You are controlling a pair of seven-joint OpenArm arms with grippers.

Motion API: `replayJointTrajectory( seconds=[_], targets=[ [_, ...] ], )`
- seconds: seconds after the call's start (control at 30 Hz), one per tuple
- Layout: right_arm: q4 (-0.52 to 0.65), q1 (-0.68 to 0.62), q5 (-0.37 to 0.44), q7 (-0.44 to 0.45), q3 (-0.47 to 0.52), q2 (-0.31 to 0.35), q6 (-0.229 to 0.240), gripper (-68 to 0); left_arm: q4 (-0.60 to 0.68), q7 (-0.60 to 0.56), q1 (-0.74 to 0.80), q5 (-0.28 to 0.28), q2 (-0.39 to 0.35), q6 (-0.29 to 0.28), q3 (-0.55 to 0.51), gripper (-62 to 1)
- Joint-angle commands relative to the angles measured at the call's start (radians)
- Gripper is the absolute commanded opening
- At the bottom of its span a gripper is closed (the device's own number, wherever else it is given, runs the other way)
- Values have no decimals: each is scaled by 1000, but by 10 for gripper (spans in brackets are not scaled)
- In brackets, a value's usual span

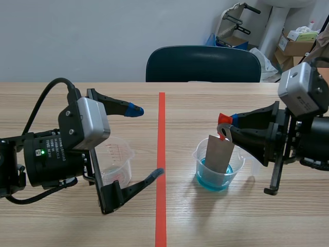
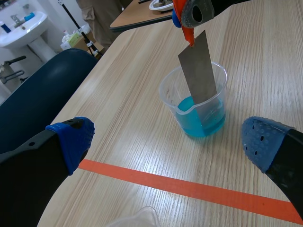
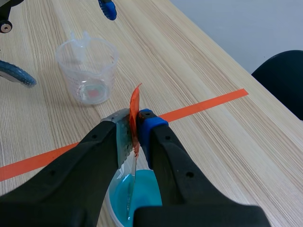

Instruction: Do the redox reaction experiment

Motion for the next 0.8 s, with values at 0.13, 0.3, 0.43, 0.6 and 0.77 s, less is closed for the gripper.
replayJointTrajectory(
  seconds=[0.13, 0.3, 0.43, 0.6, 0.77],
  targets=[
    [3, 0, -8, -15, 13, 6, 9, -665, 13, -14, 2, -6, 3, 5, -5, 14],
    [6, 0, -8, -15, 13, 9, 9, -665, 13, -14, 2, -6, 3, 5, -5, 14],
    [11, 0, -7, -14, 13, 15, 9, -665, 13, -14, 2, -6, 3, 5, -5, 14],
    [45, 0, -3, -4, 16, 42, 9, -665, 13, -14, 2, -6, 3, 5, -5, 14],
    [84, -2, 1, -3, 50, 58, 9, -665, 13, -14, 2, -6, 3, 5, -5, 14]
  ],
)
